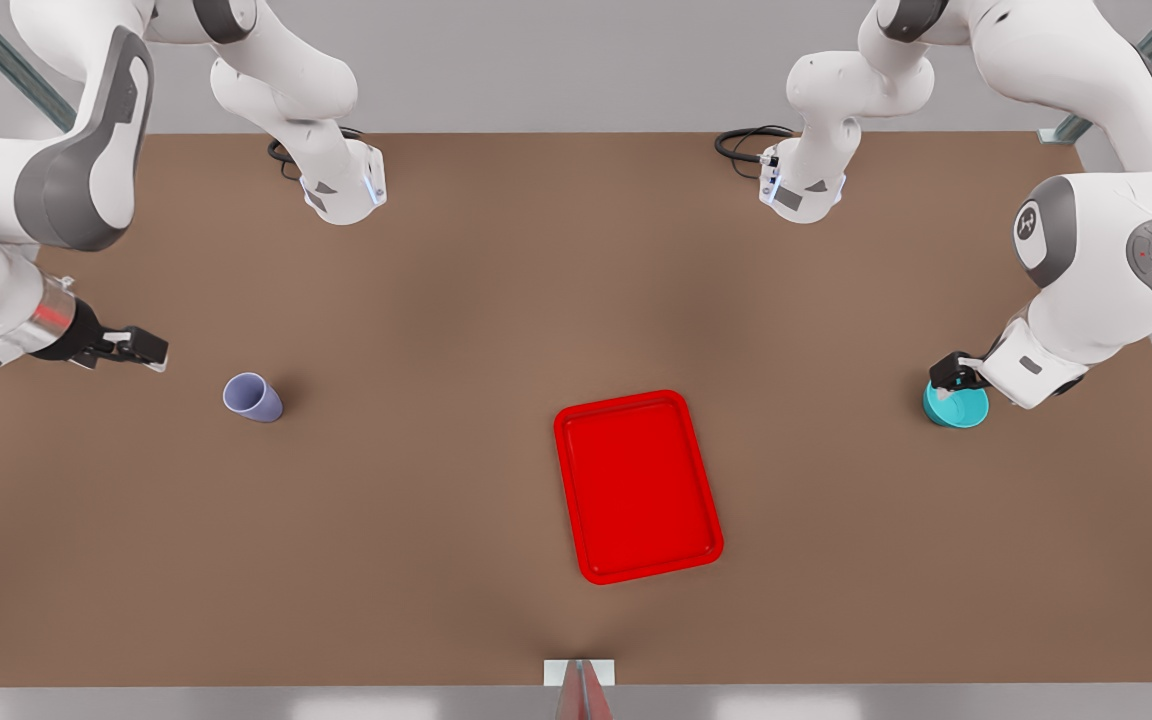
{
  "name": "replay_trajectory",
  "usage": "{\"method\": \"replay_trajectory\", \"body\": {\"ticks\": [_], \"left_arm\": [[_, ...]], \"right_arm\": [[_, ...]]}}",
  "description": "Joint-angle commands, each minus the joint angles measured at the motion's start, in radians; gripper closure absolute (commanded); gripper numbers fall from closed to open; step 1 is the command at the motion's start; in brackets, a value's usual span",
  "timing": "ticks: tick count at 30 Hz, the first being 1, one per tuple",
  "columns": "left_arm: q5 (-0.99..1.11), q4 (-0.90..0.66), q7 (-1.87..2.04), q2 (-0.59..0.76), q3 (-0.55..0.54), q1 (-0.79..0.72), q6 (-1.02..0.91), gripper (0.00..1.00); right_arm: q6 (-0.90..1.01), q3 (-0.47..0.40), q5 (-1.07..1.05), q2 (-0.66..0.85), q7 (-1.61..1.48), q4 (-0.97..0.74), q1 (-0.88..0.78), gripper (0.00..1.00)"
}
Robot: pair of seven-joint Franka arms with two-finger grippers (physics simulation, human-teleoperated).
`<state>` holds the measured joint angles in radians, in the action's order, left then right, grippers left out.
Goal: Place the bowl on the tray with the left arm and the cup on the tray with the right arm
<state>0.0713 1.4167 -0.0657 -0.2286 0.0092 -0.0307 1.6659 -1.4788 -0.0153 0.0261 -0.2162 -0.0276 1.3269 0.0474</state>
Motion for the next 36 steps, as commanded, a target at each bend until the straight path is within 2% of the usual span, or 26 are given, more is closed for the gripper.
{"method": "replay_trajectory", "body": {"ticks": [1,3,5,6,8,10,15,19,31,33,34,36], "left_arm": [[0.001,0.001,0.0,0.0,0.0,0.0,0.0,0.0],[-0.002,0.004,-0.002,-0.015,0.02,0.002,-0.014,0.0],[-0.07,0.039,-0.043,-0.06,0.1,0.006,0.009,0.0],[-0.214,0.08,-0.183,-0.101,0.216,0.005,0.054,0.0],[-0.292,0.152,-0.379,-0.146,0.296,0.015,0.104,0.0],[-0.357,0.307,-0.559,-0.141,0.364,0.015,0.248,0.0],[-0.369,0.478,-0.726,-0.147,0.41,0.017,0.454,0.0],[-0.37,0.479,-0.8,-0.199,0.419,0.077,0.456,0.0],[-0.447,0.476,-0.806,-0.376,0.42,0.109,0.509,0.0],[-0.487,0.475,-0.806,-0.391,0.42,0.109,0.508,0.2],[-0.487,0.475,-0.806,-0.391,0.42,0.109,0.506,0.42],[-0.49,0.475,-0.804,-0.393,0.42,0.11,0.506,0.64]], "right_arm": [[0.0,0.0,0.0,-0.002,0.002,0.0,0.0,0.0],[-0.002,0.0,0.002,-0.008,0.0,-0.003,0.0,0.0],[-0.009,0.002,0.0,-0.011,0.002,-0.002,0.0,0.0],[-0.008,0.0,-0.008,-0.015,-0.002,-0.003,0.005,0.0],[-0.006,-0.003,-0.009,-0.017,-0.003,-0.009,0.003,0.0],[-0.008,-0.003,-0.015,-0.022,-0.011,-0.009,0.006,0.0],[-0.008,-0.002,0.002,-0.025,-0.003,-0.011,-0.003,0.0],[-0.008,-0.002,0.002,-0.025,-0.005,-0.012,-0.001,0.0],[-0.006,-0.002,0.005,-0.023,-0.005,-0.031,-0.003,0.0],[-0.006,-0.002,0.005,-0.025,-0.003,-0.029,-0.001,0.0],[-0.006,-0.002,0.005,-0.025,-0.008,-0.028,-0.001,0.0],[-0.006,-0.002,0.005,-0.023,-0.006,-0.031,-0.004,0.0]]}}
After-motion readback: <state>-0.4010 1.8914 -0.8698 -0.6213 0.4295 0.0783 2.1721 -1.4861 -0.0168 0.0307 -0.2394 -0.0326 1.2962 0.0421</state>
